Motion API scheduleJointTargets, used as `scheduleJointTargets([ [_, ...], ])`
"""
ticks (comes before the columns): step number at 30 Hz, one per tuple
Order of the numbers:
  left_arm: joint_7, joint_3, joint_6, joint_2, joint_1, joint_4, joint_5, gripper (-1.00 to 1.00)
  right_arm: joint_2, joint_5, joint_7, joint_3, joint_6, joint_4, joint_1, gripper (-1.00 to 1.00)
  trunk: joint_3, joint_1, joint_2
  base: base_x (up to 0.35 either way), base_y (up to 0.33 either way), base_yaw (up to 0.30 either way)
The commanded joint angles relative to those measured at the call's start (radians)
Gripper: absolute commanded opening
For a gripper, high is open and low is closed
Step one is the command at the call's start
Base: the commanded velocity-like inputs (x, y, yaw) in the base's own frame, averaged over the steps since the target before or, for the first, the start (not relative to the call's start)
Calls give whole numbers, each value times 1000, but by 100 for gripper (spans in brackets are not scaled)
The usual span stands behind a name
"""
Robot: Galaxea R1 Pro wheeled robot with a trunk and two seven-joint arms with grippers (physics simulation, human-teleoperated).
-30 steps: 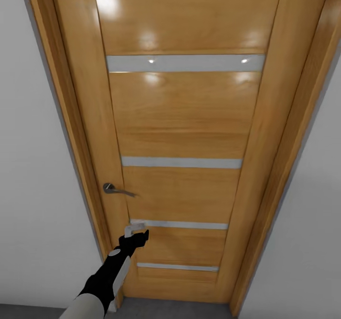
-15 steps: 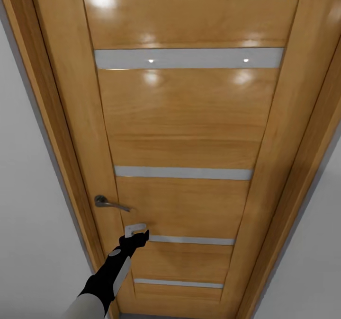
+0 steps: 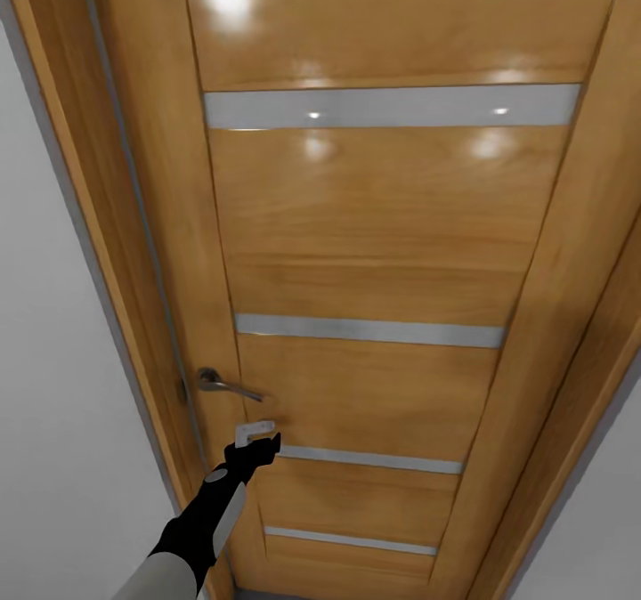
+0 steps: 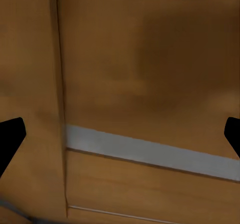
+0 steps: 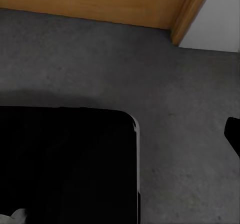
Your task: Move the two storage containers from the living room to the garage. In the garage, place one container on the floor and stack the other container on top of it (either order is fine).
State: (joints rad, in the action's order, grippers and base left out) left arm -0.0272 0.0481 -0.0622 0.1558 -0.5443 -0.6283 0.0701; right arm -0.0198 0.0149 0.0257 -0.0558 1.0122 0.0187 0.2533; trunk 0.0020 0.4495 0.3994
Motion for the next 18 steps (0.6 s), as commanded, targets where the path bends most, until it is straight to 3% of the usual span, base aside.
scheduleJointTargets([
  [1, -2, 4, -5, 1, 0, -3, 5, 100, 0, 1, 2, -6, 3, 1, 0, 100, 0, 0, 1, 36, 25, 0],
  [18, -2, 4, -5, 1, 0, -2, 4, 100, 0, 1, 2, -6, 3, 1, 0, 100, 2, 0, 1, 4, 3, -67],
])
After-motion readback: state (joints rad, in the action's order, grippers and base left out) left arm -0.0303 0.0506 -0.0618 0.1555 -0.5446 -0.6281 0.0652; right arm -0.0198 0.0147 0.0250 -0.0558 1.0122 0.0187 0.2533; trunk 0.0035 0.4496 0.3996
